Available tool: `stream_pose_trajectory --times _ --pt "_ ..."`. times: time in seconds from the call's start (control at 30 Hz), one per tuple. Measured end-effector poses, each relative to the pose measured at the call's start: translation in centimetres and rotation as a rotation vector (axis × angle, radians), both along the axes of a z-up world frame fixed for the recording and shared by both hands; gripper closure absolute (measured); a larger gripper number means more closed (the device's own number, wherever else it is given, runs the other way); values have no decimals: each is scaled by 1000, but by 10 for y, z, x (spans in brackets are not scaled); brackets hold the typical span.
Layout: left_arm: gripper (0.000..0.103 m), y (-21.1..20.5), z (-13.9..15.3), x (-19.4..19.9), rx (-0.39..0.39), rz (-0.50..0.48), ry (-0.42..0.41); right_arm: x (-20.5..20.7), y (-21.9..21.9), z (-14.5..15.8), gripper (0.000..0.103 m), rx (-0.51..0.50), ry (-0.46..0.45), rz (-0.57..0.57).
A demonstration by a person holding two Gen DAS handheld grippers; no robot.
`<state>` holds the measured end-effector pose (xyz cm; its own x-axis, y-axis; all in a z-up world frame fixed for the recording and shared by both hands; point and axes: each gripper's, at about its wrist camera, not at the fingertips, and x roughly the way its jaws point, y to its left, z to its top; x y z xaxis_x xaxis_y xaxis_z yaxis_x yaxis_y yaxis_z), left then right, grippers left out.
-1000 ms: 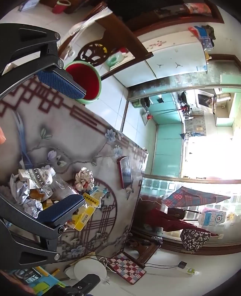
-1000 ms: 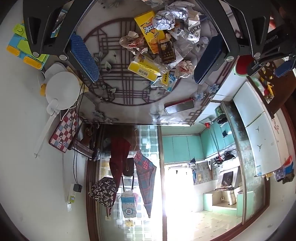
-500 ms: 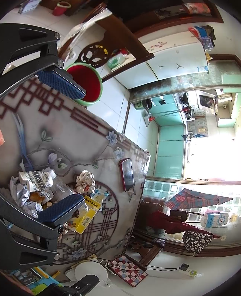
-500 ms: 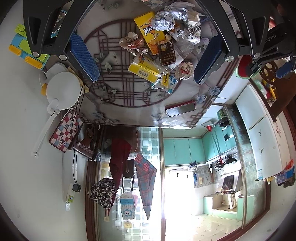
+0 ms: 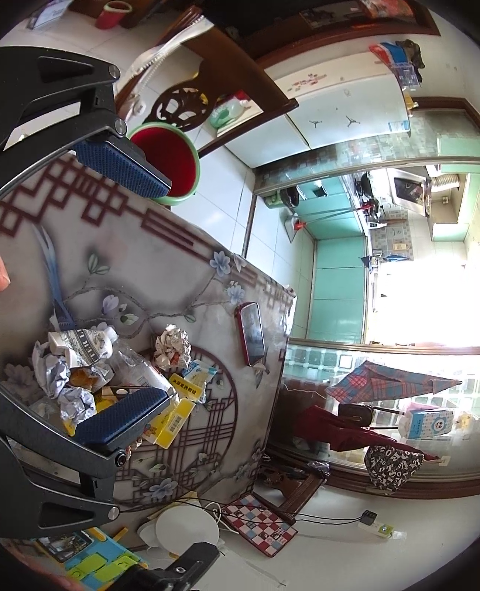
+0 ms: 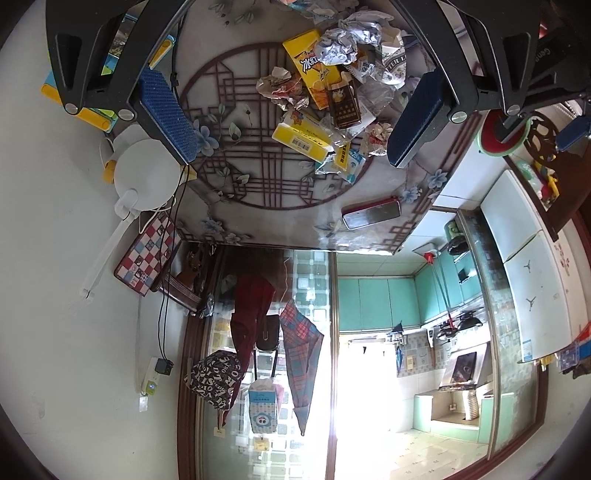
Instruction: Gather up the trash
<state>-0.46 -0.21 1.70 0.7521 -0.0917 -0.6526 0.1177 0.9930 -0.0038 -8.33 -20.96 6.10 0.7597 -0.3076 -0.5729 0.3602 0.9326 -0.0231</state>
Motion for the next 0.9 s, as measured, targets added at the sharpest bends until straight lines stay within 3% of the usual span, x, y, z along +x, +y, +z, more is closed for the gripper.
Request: stream_pose_trajectory --times 0.37,0.9 --pt "0 -6 8 5 14 2 -29 -1 0 14 0 -13 -30 12" --pt "0 0 10 10 28 44 -47 14 5 8 0 -15 -14 38"
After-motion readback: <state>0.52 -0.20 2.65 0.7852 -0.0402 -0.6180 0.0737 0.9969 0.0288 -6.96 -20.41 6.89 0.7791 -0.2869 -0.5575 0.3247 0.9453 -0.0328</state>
